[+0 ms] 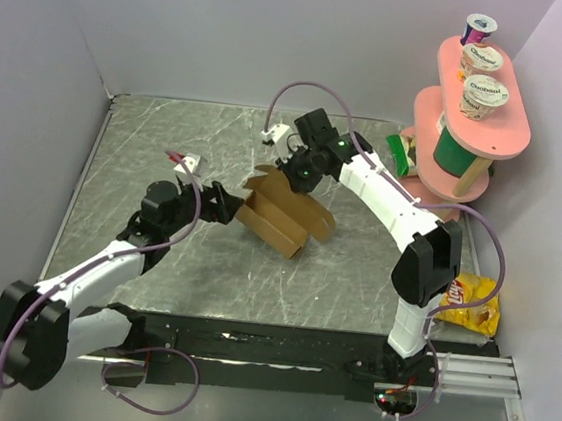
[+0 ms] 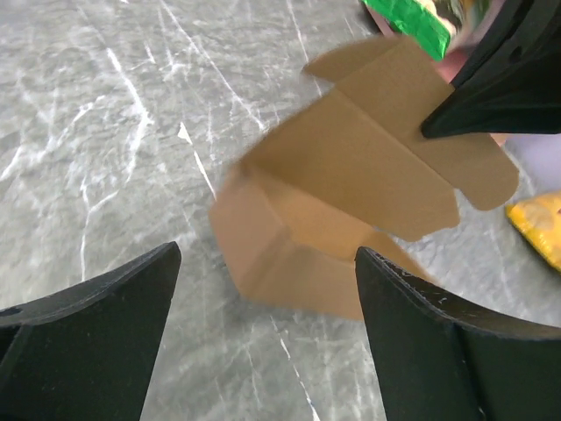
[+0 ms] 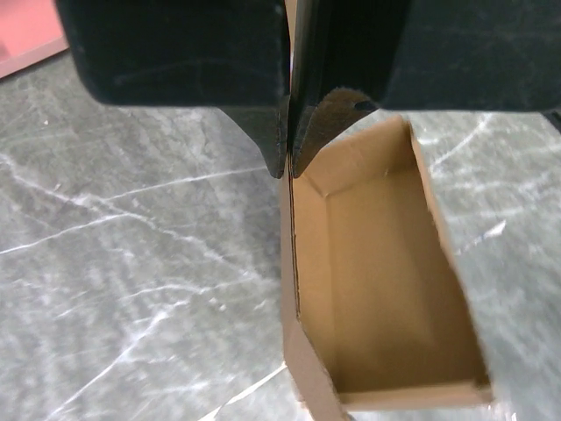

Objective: Fold the paper box

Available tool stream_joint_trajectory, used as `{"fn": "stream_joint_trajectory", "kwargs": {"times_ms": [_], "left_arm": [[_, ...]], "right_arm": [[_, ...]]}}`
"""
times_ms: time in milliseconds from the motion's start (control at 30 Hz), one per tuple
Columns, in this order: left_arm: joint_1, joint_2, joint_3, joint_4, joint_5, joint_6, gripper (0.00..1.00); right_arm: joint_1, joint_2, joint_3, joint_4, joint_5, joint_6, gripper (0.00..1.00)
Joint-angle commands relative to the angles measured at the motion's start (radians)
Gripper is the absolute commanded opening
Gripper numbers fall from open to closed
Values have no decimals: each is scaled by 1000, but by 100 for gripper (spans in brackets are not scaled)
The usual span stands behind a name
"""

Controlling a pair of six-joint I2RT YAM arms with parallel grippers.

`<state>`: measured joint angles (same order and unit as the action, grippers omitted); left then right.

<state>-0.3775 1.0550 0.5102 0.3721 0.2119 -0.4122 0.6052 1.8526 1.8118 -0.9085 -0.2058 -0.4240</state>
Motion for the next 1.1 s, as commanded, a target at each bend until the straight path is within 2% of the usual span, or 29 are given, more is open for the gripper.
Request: {"fn": "stream_joint_trajectory", "kwargs": {"times_ms": [0,333,467,700,833,900,1067], "left_arm": [[-41,57,24,180,9,117,87],[-129,195,85,206,-131,202,78],[-129,215,80,231,-106,196,68],[-129,229,85,241,-66,188,65],[-129,243,86,258,-13,178,59],[-129,247,82,263,-6,173,58],[-129,250,71,277,-9,156,48]], "right_arm": [[33,26,40,-99,19,-41,0],[45,50,89,-119,14,-53,0],[50,40,90,-125,23,-52,0],[65,-1,99,-141,29,-52,0],[74,-1,106,-150,37,-53,0],[77,-1,115,-151,37,-52,0],[79,-21,121,-150,32,-44,0]]}}
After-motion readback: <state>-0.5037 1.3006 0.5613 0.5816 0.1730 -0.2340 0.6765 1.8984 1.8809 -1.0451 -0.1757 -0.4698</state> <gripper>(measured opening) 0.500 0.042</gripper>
